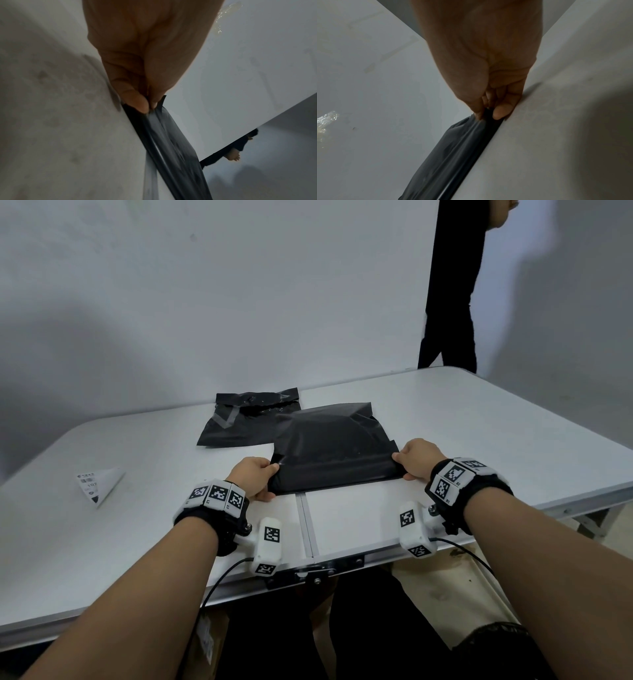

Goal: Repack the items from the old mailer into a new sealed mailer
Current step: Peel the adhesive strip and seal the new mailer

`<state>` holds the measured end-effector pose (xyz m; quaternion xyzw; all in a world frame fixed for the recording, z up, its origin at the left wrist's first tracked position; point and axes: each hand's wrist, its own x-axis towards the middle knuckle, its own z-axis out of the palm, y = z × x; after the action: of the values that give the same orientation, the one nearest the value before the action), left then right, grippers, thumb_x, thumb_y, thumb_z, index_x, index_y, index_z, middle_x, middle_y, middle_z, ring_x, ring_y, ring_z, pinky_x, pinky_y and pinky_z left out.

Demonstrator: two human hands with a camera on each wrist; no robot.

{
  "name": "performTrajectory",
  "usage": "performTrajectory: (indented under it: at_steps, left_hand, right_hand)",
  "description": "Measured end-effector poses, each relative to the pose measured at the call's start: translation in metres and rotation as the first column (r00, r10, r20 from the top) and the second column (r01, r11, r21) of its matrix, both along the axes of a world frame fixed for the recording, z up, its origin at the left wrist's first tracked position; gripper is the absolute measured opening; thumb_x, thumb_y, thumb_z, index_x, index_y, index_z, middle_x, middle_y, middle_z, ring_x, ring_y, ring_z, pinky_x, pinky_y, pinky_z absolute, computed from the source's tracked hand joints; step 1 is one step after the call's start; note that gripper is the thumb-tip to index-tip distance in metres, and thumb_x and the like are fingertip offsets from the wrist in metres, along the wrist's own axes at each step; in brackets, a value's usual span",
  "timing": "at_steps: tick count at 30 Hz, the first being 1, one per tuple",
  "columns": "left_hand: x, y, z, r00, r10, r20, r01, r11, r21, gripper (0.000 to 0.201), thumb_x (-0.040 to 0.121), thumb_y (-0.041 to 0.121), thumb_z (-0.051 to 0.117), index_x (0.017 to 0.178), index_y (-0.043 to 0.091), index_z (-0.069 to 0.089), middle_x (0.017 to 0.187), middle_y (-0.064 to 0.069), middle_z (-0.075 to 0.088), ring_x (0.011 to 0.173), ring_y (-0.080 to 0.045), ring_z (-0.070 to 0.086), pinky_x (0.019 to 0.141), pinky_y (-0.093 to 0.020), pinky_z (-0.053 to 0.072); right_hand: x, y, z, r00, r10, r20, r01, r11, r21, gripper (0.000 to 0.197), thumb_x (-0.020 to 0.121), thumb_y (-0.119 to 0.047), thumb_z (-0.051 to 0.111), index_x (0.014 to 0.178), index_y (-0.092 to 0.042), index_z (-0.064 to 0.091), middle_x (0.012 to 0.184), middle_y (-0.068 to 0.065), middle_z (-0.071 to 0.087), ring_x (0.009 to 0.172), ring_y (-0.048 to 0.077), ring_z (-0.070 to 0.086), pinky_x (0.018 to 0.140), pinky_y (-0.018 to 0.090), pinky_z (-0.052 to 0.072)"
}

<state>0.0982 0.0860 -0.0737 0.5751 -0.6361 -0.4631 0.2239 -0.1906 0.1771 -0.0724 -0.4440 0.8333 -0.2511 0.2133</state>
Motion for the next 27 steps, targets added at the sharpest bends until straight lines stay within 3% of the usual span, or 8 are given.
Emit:
performTrajectory:
  at_steps: [3,4,10,15,20,22,24,27]
  left_hand:
    - [-0.001,0.000,0.004,0.999,0.002,0.039,-0.003,1.000,0.024,0.033,0.097,0.023,0.050,0.067,0.011,0.051,0.035,-0.002,0.040,0.024,-0.012,0.044,0.039,-0.021,0.050]
    - [-0.001,0.000,0.005,0.999,0.002,0.045,-0.003,1.000,0.030,0.033,0.097,0.023,0.050,0.067,0.010,0.050,0.033,-0.002,0.040,0.024,-0.012,0.044,0.039,-0.022,0.049]
    - [-0.002,-0.003,0.005,0.995,0.005,0.103,-0.010,0.999,0.049,0.033,0.097,0.022,0.051,0.067,0.009,0.048,0.050,-0.007,0.039,0.026,-0.012,0.043,0.040,-0.022,0.042]
    - [-0.005,-0.002,0.012,0.988,-0.007,0.157,-0.009,0.995,0.096,0.029,0.097,0.023,0.050,0.072,0.007,0.049,0.053,-0.007,0.041,0.025,-0.012,0.044,0.040,-0.020,0.043]
    - [-0.005,-0.003,0.015,0.986,-0.006,0.168,-0.018,0.990,0.143,0.019,0.096,0.025,0.052,0.087,0.008,0.053,0.056,-0.006,0.041,0.025,-0.011,0.045,0.039,-0.018,0.045]
    - [-0.005,-0.002,0.015,0.985,0.000,0.172,-0.025,0.989,0.143,0.019,0.096,0.025,0.053,0.090,0.008,0.055,0.056,-0.006,0.041,0.025,-0.010,0.045,0.041,-0.019,0.046]
    - [-0.006,-0.003,0.015,0.985,0.003,0.174,-0.027,0.990,0.137,0.018,0.095,0.025,0.053,0.091,0.007,0.056,0.056,-0.006,0.042,0.025,-0.010,0.046,0.043,-0.021,0.046]
    - [-0.007,-0.004,0.014,0.985,0.015,0.171,-0.038,0.990,0.133,0.018,0.095,0.024,0.053,0.091,0.007,0.056,0.057,-0.005,0.041,0.025,-0.010,0.045,0.042,-0.020,0.045]
  right_hand:
    - [0.001,-0.002,0.002,0.999,0.009,-0.046,-0.007,0.998,0.059,0.029,0.092,-0.020,0.052,0.066,-0.011,0.044,0.064,0.004,0.056,0.049,0.017,0.057,0.063,0.028,0.050]
    - [0.001,-0.003,0.003,0.999,0.008,-0.050,-0.005,0.998,0.062,0.032,0.092,-0.021,0.053,0.064,-0.012,0.042,0.060,0.003,0.054,0.053,0.020,0.056,0.059,0.027,0.047]
    - [0.002,-0.003,0.004,0.998,-0.020,-0.058,0.023,0.999,0.045,0.034,0.092,-0.024,0.054,0.063,-0.011,0.042,0.063,0.005,0.052,0.062,0.028,0.062,0.044,0.024,0.039]
    - [0.002,-0.008,0.001,0.995,-0.019,-0.097,0.027,0.996,0.079,0.028,0.085,-0.022,0.063,0.066,-0.009,0.047,0.080,0.013,0.059,0.073,0.029,0.061,0.063,0.030,0.051]
    - [-0.009,0.000,0.002,0.982,0.012,-0.190,0.003,0.997,0.078,0.014,0.085,-0.015,0.060,0.079,-0.002,0.063,0.088,0.016,0.065,0.085,0.027,0.060,0.074,0.026,0.045]
    - [-0.014,0.003,0.005,0.987,-0.039,-0.156,0.035,0.999,-0.030,0.020,0.085,-0.009,0.056,0.093,0.004,0.068,0.102,0.019,0.069,0.100,0.032,0.063,0.083,0.031,0.049]
    - [-0.010,0.005,0.013,0.994,-0.085,-0.069,0.071,0.980,-0.186,0.019,0.086,-0.007,0.052,0.096,-0.002,0.068,0.109,0.013,0.069,0.108,0.031,0.060,0.092,0.033,0.048]
    - [0.010,-0.002,0.028,0.982,0.004,0.190,0.060,0.942,-0.331,0.020,0.087,-0.005,0.050,0.077,-0.015,0.064,0.088,0.006,0.068,0.081,0.020,0.065,0.076,0.029,0.054]
